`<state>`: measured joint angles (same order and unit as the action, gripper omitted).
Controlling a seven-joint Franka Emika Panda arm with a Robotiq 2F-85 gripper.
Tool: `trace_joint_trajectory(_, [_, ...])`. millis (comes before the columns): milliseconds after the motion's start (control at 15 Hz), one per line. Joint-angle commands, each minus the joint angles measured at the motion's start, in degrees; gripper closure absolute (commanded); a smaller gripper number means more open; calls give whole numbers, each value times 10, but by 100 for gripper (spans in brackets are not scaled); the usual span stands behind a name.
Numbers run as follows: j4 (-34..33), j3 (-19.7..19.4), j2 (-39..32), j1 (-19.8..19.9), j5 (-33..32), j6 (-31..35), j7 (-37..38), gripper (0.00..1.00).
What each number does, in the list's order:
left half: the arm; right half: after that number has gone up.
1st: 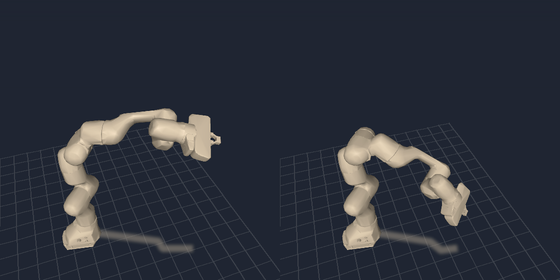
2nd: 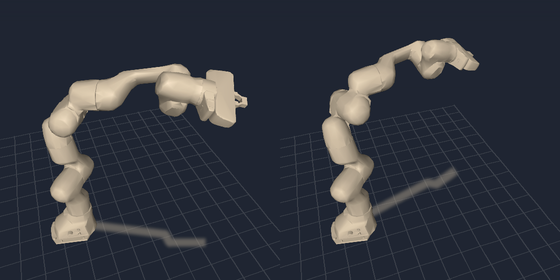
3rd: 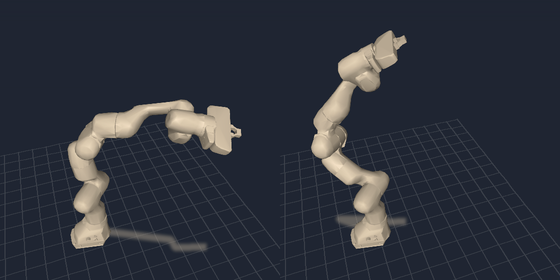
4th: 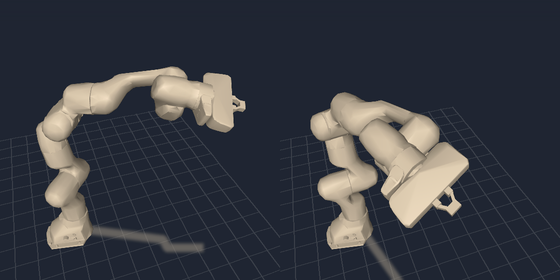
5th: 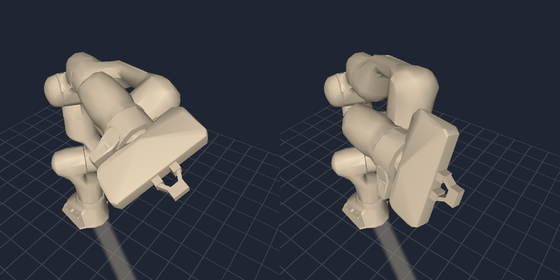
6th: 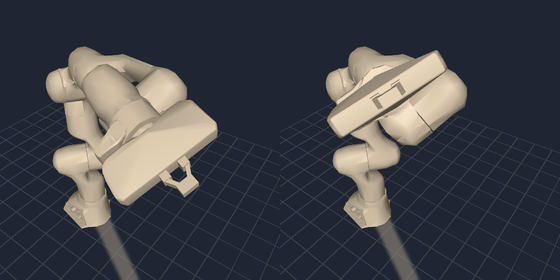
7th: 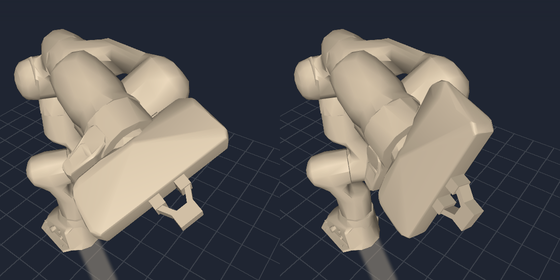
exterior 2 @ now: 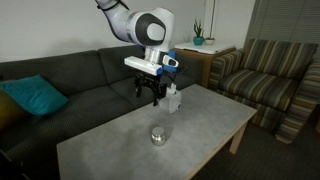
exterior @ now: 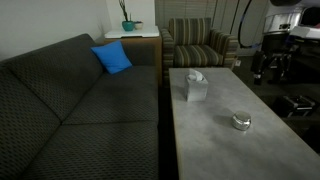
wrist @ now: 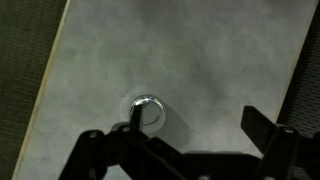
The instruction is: Uncover the silver bottle and put the lid on the table
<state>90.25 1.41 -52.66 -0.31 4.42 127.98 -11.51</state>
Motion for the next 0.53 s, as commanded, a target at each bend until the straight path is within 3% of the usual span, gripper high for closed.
trace_joint_trajectory(0, [-2, 9, -1, 8, -10, -1, 6, 0])
trace_joint_trajectory(133, [30, -10, 26, -23, -47, 45, 25, 0])
trace_joint_trajectory(333, [32, -30, -1, -51, -86, 175, 90, 0])
trace_joint_trajectory(467, [26, -34, -22, -60, -88, 219, 126, 0])
